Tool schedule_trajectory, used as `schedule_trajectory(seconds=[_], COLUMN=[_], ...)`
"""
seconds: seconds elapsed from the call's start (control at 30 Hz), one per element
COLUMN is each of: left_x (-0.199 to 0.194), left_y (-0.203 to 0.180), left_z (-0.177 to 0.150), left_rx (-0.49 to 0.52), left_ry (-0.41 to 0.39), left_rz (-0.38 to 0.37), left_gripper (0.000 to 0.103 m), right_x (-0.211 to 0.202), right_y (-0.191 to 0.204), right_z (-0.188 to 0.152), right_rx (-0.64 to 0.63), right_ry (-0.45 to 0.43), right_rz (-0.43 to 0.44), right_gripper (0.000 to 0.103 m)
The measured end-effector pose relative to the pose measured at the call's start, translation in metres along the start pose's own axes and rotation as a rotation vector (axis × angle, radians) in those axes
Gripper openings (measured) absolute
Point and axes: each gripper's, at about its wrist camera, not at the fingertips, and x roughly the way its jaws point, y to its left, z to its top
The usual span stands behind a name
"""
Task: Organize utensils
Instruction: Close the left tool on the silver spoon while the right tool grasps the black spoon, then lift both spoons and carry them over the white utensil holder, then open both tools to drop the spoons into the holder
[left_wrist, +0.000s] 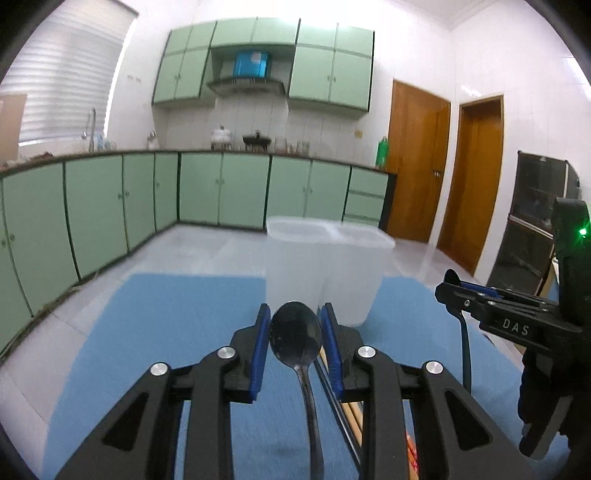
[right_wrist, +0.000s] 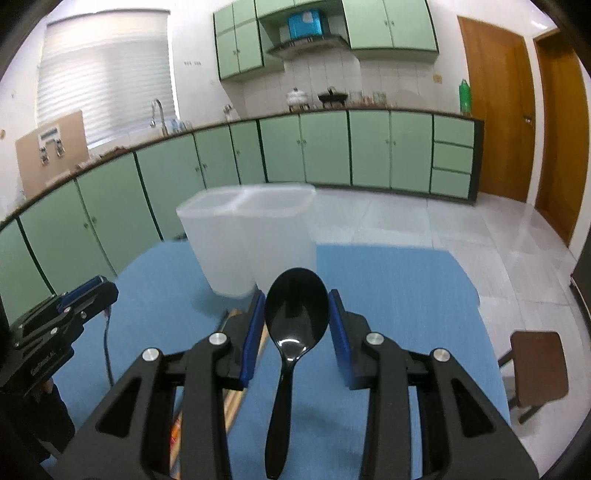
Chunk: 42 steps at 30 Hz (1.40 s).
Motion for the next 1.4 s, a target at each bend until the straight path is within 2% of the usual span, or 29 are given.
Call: schedule_trajectory(seconds=[0.13,0.37,0.57,0.7,0.9,0.97,1.03,1.17,1.23,1.33,1.4], left_x=[-0.006,0.011,0.05,0.086,0.125,0.123,0.116,0.094,0.083,0.061,0.046], left_y=[0.005,0.0,-0.002,0.002,0.015,0.017,0.017,0.014,0.011,0.006,0.002], left_z=[0.028,0.106,0.152,0.151,0.124,0.119,0.118,0.115,0.112,0.101,0.085], left_rx=[-0.002,0.024,0.034,0.024,-0.008,-0.015,-0.016,-0.011,-0.009,-0.003,-0.004], left_ry=[-0.08,-0.248,-0.301,-0.249,-0.12,-0.106,-0.103,-0.081,-0.068,-0.017,0.049], left_rz=[-0.018,-0.049,-0.059,-0.058,-0.061,-0.061,-0.058,-0.048,-0.047,-0.031,-0.005], left_gripper=[0.027,0.027,0.027,0.027,0.028,0.028,0.03,0.04,0.045,0.052,0.056], right_x=[-0.006,0.016,0.05,0.081,0.107,0.106,0.099,0.076,0.063,0.039,0.025], right_y=[-0.006,-0.015,-0.022,-0.027,-0.03,-0.029,-0.032,-0.036,-0.035,-0.031,-0.027], right_z=[0.034,0.103,0.139,0.139,0.116,0.107,0.102,0.094,0.088,0.07,0.052], right_rx=[0.036,0.042,0.046,0.058,0.052,0.058,0.083,0.125,0.129,0.127,0.126], right_ry=[-0.095,-0.246,-0.31,-0.284,-0.178,-0.156,-0.139,-0.106,-0.083,-0.029,0.015], right_rz=[0.049,0.045,0.005,-0.015,-0.005,0.001,0.003,0.003,0.0,-0.01,0.002], right_gripper=[0.033,0.033,0.033,0.033,0.034,0.034,0.043,0.051,0.059,0.068,0.069])
